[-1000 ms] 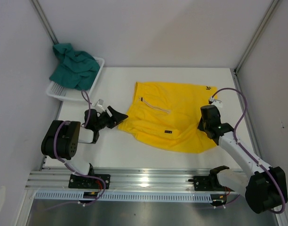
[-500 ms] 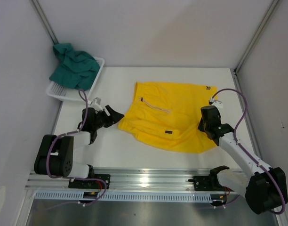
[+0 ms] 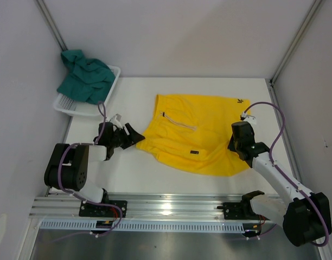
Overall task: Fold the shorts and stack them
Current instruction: Flatten the shorts out
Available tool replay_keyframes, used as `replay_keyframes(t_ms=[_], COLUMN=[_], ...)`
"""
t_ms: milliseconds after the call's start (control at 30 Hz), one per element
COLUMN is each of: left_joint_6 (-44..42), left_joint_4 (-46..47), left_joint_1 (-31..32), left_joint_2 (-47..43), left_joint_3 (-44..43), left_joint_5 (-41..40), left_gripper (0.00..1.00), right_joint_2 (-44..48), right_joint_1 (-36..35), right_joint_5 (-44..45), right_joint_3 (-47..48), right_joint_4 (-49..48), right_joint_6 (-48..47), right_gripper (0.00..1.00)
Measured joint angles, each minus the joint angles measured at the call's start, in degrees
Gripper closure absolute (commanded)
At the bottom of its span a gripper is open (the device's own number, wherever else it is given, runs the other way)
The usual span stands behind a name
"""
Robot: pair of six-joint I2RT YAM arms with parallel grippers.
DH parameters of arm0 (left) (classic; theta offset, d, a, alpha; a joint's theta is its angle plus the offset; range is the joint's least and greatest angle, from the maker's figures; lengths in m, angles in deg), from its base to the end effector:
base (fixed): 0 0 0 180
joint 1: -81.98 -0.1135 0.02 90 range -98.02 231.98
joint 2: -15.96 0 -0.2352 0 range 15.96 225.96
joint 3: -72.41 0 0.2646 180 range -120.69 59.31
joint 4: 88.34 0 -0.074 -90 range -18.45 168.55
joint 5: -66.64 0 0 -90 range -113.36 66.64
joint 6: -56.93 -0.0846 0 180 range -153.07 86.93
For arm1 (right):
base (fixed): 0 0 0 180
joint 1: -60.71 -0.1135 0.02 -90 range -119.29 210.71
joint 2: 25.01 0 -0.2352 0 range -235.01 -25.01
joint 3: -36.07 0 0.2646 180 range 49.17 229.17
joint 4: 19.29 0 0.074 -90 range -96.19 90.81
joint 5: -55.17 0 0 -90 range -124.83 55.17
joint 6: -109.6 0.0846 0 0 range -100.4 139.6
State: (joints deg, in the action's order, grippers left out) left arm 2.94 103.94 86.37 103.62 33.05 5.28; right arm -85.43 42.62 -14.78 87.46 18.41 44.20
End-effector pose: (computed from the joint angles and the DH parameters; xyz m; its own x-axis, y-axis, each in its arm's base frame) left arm 0.3023 -0.0639 0.0638 -0.7410 -0.4606 -0.4885 0.0223 0.7103 -0.7035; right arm 0.2661 0.0564 0.1648 -0.6578 0.1965 -0.7271 0.2260 0.9724 0.0584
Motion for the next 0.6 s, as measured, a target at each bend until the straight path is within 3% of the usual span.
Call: replay_keyframes(t_ms=[333, 400, 433, 533, 600], left_joint_6=[1.09, 1.64, 1.73, 3.41, 4.31], left_joint_4=[5.9, 7.65, 8.46, 11.28, 12.74], left_joint_1=[0.11, 0.13, 0.13, 0.17, 0.22], left_joint_2=[4.35, 5.2, 5.64, 7.58, 8.55], left_joint_3=[0.09, 0.13, 0.17, 0.22, 0.28], left_joint_5=[8.09, 9.62, 10.19, 12.41, 13.7], left_gripper=[0.38, 0.48, 0.58, 0.76, 0.77], right_joint_2=[0.0, 0.0, 0.0, 0.0, 0.0], right_joint_1=[0.07, 0.09, 0.11, 0.11, 0.13], right_joint_5=[-1.05, -1.05, -1.05, -1.05, -1.03], right_joint_3=[0.0, 0.0, 0.0, 0.0, 0.0], right_joint_4=[-0.04, -0.02, -0.04, -0.02, -0.02], right_joint_6=[-0.26, -0.26, -0.26, -0.26, -0.26], right_gripper=[1.0, 1.0, 1.0, 1.0, 1.0])
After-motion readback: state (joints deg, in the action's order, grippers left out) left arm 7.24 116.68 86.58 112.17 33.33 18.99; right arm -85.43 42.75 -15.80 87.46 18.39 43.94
